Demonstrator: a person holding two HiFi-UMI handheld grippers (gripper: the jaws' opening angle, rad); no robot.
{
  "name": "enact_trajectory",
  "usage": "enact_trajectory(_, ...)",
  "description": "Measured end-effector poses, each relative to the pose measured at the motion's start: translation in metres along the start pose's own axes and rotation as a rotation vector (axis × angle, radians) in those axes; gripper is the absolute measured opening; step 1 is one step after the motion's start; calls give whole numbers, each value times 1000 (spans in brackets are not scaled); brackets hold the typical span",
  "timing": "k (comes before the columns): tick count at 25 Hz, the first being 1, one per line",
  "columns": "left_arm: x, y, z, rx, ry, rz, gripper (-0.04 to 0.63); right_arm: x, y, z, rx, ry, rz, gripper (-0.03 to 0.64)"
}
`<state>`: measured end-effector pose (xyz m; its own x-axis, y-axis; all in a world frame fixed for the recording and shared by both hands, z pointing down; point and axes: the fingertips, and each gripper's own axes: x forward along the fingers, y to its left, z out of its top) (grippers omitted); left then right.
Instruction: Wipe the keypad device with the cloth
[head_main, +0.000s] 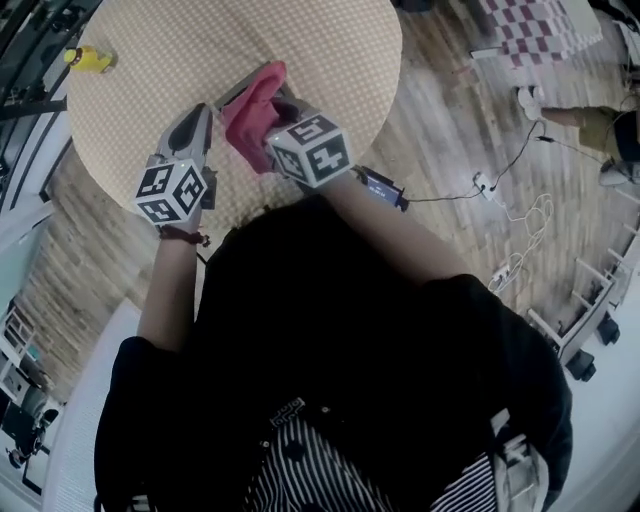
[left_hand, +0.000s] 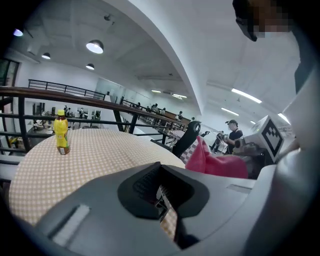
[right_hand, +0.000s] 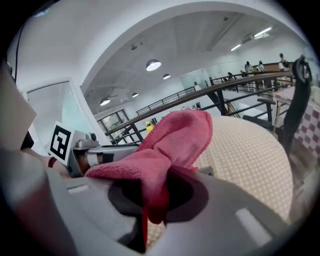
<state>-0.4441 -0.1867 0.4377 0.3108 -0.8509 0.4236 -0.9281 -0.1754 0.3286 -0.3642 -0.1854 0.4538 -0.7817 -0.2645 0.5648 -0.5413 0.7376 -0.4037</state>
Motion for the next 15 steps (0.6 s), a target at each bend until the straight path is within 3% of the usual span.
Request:
enact_trajectory(4, -38, -25, 21, 48, -59, -55, 0, -26, 43, 20, -154, -15, 19, 64)
enact_trajectory(9, -59, -50, 17, 70, -122, -95, 0, -43, 52, 16, -125, -48, -13, 64)
enact_trajectory(15, -51, -66, 21, 14, -138, -26, 0, -70, 36, 21, -117, -4, 0, 64)
